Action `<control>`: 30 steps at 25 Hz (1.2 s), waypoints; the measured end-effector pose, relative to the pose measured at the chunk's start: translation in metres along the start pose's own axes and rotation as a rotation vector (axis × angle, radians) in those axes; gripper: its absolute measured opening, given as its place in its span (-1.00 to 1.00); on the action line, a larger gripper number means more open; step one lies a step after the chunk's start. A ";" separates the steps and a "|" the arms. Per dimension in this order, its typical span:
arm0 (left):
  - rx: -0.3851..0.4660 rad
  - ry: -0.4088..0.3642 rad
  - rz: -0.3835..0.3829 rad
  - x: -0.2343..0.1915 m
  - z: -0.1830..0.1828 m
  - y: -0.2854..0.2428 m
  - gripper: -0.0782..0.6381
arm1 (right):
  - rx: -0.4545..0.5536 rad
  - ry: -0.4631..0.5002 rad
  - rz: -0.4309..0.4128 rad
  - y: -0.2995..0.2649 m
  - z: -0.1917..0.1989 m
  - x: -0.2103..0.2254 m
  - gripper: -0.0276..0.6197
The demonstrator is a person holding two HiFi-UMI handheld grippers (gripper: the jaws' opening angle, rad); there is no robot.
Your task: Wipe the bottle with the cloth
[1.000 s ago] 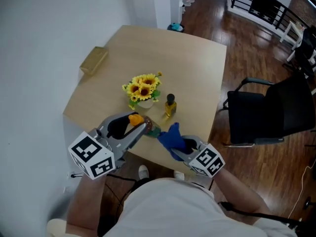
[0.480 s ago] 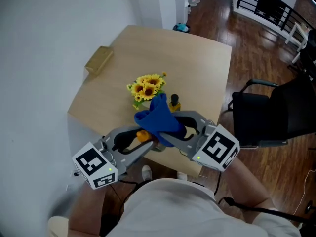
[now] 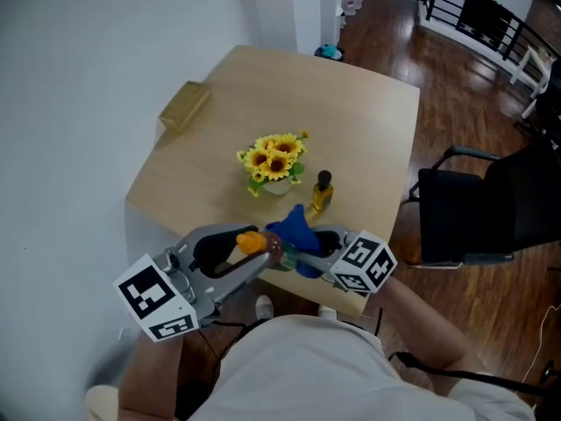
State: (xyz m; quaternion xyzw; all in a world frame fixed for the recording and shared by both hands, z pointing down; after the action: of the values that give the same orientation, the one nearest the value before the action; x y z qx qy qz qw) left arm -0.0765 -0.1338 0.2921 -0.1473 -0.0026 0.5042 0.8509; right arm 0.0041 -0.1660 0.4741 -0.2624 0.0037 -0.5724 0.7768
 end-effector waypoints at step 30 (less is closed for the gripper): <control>-0.128 -0.131 -0.098 -0.134 0.138 -0.090 -0.34 | 0.120 -0.308 0.482 0.135 0.060 -0.088 -0.44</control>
State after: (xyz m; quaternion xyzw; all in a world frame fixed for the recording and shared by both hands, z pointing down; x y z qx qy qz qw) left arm -0.0861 -0.2551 0.4661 -0.1678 -0.0976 0.4694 0.8614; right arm 0.1125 -0.0354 0.4443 -0.2910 -0.0858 -0.3239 0.8961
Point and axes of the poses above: the fingertips, and each gripper's own axes: y backward along the fingers, x to its right, z out of its underside, the point moved 3 cm from there along y, backward along the fingers, and after that the axes turned 4 degrees about -z, right-handed, at the moved point
